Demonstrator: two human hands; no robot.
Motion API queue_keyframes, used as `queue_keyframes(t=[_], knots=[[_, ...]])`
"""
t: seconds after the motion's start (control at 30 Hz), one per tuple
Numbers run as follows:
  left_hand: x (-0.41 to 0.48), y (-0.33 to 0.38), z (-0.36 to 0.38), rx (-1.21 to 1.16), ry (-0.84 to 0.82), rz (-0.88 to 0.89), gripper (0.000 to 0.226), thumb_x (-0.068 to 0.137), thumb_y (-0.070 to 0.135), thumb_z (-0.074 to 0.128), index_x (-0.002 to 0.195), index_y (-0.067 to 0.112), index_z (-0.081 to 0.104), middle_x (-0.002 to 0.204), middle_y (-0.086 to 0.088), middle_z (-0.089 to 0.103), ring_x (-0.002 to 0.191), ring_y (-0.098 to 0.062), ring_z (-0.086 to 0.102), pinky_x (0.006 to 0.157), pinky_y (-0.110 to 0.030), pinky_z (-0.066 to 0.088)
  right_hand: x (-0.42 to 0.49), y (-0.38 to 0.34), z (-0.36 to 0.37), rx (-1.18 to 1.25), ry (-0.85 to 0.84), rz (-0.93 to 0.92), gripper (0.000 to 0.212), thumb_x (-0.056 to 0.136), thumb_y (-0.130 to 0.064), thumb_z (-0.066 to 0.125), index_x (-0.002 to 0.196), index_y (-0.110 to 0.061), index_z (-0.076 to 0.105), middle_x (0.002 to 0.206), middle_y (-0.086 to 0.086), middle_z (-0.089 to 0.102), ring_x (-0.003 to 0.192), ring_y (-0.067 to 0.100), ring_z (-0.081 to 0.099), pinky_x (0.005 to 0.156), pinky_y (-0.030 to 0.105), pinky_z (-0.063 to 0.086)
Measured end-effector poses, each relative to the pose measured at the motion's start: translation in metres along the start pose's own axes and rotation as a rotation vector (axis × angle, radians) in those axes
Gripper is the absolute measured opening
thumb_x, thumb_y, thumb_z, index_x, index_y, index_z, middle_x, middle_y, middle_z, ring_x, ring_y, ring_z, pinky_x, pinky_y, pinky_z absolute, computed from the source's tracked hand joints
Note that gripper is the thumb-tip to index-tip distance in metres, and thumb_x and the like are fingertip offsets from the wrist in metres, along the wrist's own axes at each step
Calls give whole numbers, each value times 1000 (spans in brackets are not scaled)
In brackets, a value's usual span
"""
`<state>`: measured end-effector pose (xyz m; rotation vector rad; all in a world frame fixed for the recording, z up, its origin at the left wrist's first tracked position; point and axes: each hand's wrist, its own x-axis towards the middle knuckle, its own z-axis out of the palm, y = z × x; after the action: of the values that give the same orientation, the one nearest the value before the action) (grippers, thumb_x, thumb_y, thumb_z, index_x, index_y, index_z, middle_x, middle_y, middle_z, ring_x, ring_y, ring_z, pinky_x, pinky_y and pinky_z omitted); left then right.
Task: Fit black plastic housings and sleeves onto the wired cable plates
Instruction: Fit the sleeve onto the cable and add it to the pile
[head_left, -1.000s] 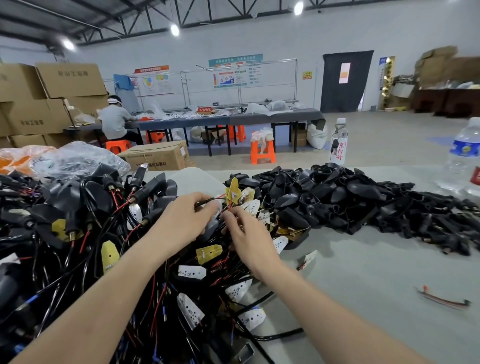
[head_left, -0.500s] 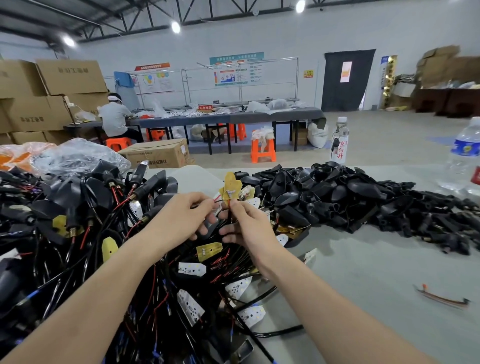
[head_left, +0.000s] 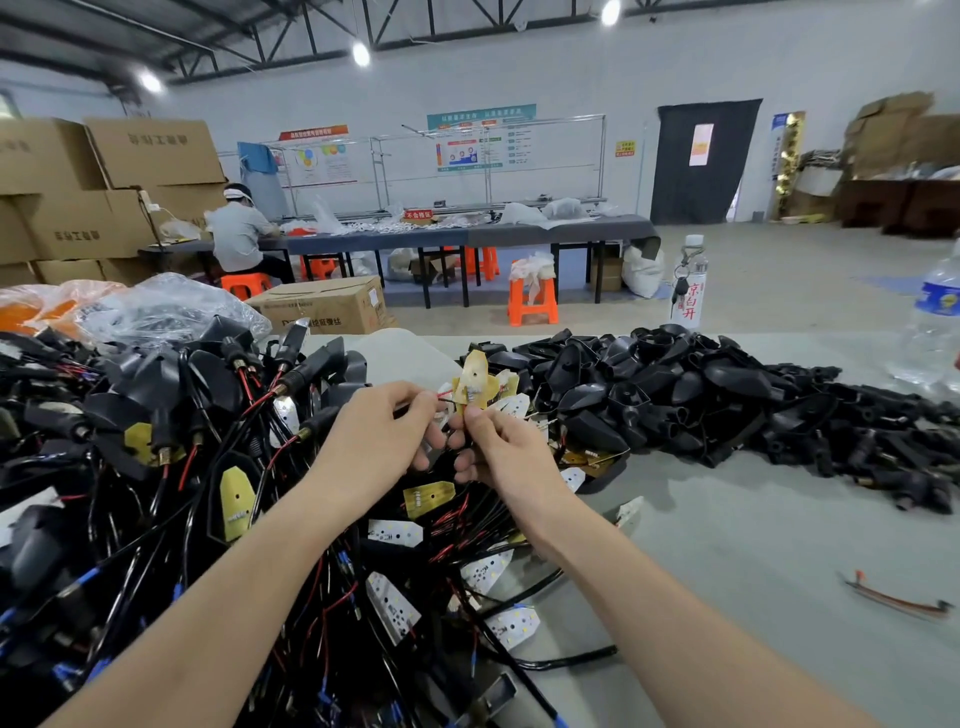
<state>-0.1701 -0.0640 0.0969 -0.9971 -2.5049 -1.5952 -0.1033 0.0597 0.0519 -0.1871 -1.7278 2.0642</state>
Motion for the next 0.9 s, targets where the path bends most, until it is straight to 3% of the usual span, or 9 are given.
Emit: queue_keyframes(t=[0.23, 0.37, 0.63, 0.7, 0.8, 0.9], knots=[[-3, 1, 7, 9, 48, 41, 21, 100, 26, 49, 90, 24, 67, 65, 4, 70, 45, -9, 58, 44, -12, 39, 1, -4, 5, 144, 23, 33, 26, 105, -20, 47, 101, -1, 64, 81, 7, 61, 63, 11, 59, 64, 22, 54], [-7, 0, 12, 53, 25, 43, 20, 101, 28, 50, 90, 26, 65, 63, 4, 70, 44, -9, 58, 44, -19, 45, -1, -2, 4, 232, 3, 64, 26, 104, -21, 49, 98, 0, 63, 81, 9, 63, 68, 14, 60, 68, 22, 54], [-9, -5, 22, 108, 65, 57, 22, 100, 32, 51, 83, 29, 64, 57, 11, 65, 40, -6, 56, 48, -20, 47, -5, -3, 0, 349, -7, 94, 24, 100, -23, 55, 92, -2, 65, 75, 7, 67, 63, 12, 64, 68, 20, 57], [-10, -7, 25, 141, 97, 60, 22, 99, 35, 51, 82, 30, 64, 57, 16, 64, 44, -7, 58, 52, -28, 50, -4, -3, 0, 366, 1, 91, 21, 99, -21, 58, 103, -2, 63, 79, 8, 67, 63, 12, 65, 66, 20, 58], [-12, -8, 26, 109, 106, 65, 20, 100, 36, 50, 87, 32, 65, 57, 22, 63, 43, 1, 56, 48, -20, 43, -4, -4, -2, 346, 70, 77, 34, 97, -23, 63, 125, -8, 52, 81, 9, 74, 67, 17, 70, 62, 23, 58], [-13, -8, 26, 97, 106, 72, 22, 100, 36, 49, 86, 32, 64, 57, 17, 64, 43, 0, 54, 48, -18, 42, -4, -6, -5, 264, 118, 43, 35, 95, -33, 64, 124, -15, 55, 85, 10, 77, 69, 20, 72, 58, 23, 57]])
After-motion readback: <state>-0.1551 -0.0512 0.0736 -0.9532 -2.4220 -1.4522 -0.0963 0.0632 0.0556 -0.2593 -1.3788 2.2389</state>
